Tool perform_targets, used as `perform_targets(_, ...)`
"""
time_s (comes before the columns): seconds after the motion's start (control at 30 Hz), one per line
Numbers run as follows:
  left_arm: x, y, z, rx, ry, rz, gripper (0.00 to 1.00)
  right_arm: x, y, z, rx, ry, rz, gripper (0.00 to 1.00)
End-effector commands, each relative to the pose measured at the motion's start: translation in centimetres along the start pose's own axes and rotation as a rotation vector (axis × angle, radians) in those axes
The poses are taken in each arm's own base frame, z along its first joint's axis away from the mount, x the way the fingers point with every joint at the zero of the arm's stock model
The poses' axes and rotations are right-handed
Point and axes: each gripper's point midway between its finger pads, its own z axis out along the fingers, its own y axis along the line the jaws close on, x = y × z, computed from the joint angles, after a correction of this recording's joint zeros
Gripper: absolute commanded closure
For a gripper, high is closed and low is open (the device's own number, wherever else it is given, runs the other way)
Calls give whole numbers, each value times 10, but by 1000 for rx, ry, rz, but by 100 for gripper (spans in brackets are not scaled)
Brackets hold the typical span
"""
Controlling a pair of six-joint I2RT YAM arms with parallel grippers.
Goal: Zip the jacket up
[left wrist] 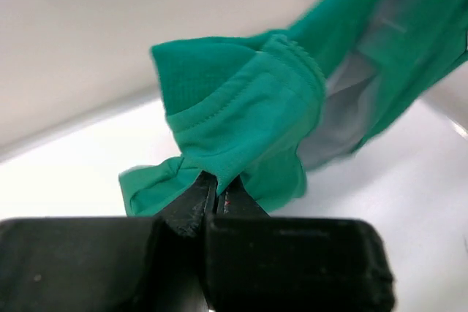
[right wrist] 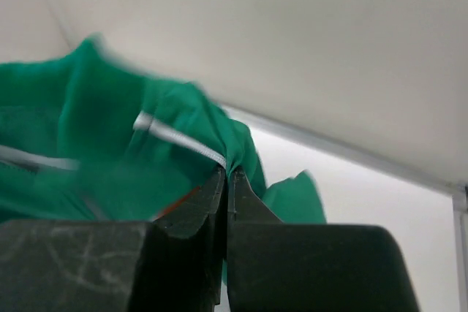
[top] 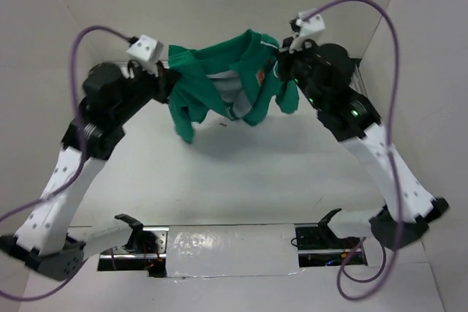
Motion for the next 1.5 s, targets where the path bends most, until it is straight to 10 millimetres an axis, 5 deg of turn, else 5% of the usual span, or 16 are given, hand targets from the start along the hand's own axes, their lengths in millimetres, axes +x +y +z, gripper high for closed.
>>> perform_targets(0.0,-36,-7,-53,-3,-162,87,100,-20,0,-46,-3,-60,-70,100)
perform_targets(0.23,-111,-72,-206,291,-508,170,100,-106,19,-188,-335,-325,-2,100)
perform_targets(0.4,-131,-99,-255,430,-584,222,100,-135,16,-226,-403,-428,59,100)
perform_targets(0.53,-132,-92,-224,399,-522,195,100,-134,15,-197,-315,-387,96,100)
perform_targets(0.67,-85,-66,-121,293,-314,117,100,-92,1,-117,-12,-223,113,100)
perform_targets(0.73,-50,-45,-63,203,-197,71,100,-41,-4,-58,106,-78,139,100)
perform_targets(0.83,50,-13,15,178,59,-36,100,50,-7,19,133,130,178,100)
perform_targets(0.87,74,-6,28,193,117,-94,84,103,0,46,132,247,168,98)
perform_targets(0.9,110,22,51,164,200,-167,67,126,1,58,141,287,187,95)
perform_targets(0.93,126,23,61,220,227,-207,1,152,-2,68,158,340,188,80)
perform_targets(0.97,140,33,71,217,260,-263,1,188,3,85,158,416,178,56)
perform_targets(1.0,172,56,89,183,340,-337,1,200,3,92,158,442,176,3)
perform_targets(1.03,163,60,96,206,355,-364,1,217,1,108,175,483,171,0)
perform_targets(1.23,177,71,118,193,422,-404,1,243,-27,111,298,565,196,0)
perform_targets(1.37,183,42,97,229,431,-431,1,256,-45,81,337,565,362,0)
perform_targets(1.47,224,12,79,183,534,-446,1,282,-64,48,404,593,444,0)
